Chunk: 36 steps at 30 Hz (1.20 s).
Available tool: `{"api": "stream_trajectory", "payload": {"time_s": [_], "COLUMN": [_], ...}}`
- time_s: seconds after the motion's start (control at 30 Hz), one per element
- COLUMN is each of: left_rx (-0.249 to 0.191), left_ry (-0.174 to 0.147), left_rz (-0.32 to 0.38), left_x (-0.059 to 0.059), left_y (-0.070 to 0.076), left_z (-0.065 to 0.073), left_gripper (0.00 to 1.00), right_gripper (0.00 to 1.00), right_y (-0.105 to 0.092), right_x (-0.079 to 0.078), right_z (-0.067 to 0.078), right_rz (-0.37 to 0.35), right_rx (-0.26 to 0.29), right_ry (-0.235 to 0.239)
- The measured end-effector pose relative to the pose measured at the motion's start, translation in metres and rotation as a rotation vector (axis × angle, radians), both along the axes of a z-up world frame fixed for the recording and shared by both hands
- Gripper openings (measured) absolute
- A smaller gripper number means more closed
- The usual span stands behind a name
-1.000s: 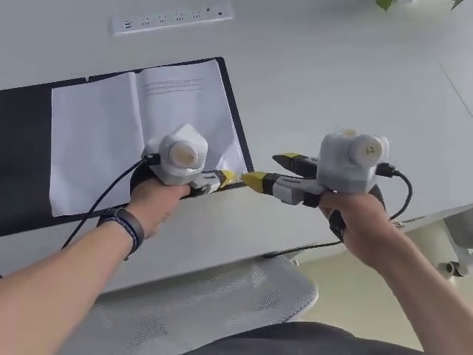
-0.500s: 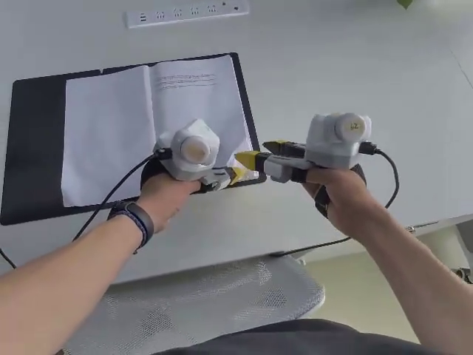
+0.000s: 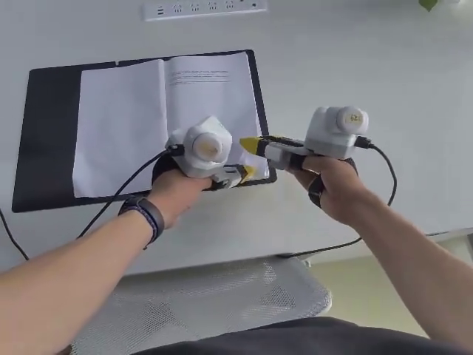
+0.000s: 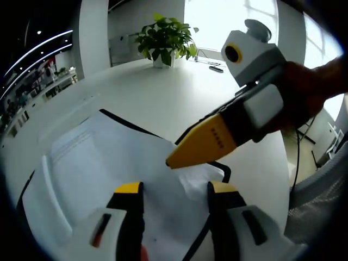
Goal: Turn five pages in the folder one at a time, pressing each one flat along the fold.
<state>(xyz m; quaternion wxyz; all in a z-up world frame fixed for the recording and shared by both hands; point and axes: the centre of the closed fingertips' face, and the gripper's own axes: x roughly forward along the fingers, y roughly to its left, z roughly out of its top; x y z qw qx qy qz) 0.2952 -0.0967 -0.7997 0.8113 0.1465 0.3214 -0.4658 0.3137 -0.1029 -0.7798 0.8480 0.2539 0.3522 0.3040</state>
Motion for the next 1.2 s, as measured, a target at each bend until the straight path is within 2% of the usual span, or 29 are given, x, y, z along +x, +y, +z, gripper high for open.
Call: {"api": "stream_trajectory", "payload": {"time_s": [0.17, 0.37, 0.57, 0.77, 0.9, 1.0, 1.2], "left_rx": [0.000, 0.001, -0.031, -0.018, -0.017, -0.032, -0.041], "left_ry": [0.002, 0.009, 0.067, 0.079, 0.067, 0.052, 0.037], "left_rz": [0.001, -0.006, 0.005, 0.004, 0.016, 0.027, 0.054], "left_x": [0.001, 0.001, -0.004, -0.010, -0.010, -0.008, -0.003], "left_y": [0.000, 0.000, -0.004, 0.004, 0.015, 0.018, 0.030], "left_z": [-0.002, -0.001, -0.001, 0.001, 0.010, 0.019, 0.027], "left_gripper": [0.47, 0.48, 0.58, 0.64, 0.66, 0.66, 0.66], "right_gripper": [0.16, 0.05, 0.01, 0.00, 0.00, 0.00, 0.00], "right_y": [0.001, -0.003, -0.007, -0.007, -0.006, -0.006, -0.009], "right_x": [-0.001, 0.001, -0.001, 0.000, 0.001, 0.001, 0.000], "right_z": [-0.004, -0.006, -0.006, -0.003, 0.000, 0.004, 0.008], "right_rz": [-0.006, -0.028, -0.032, -0.045, -0.056, -0.063, -0.091], "right_rx": [0.000, 0.008, 0.014, 0.027, 0.034, 0.039, 0.059], "right_ry": [0.003, 0.018, 0.027, 0.028, 0.026, 0.021, 0.022]}}
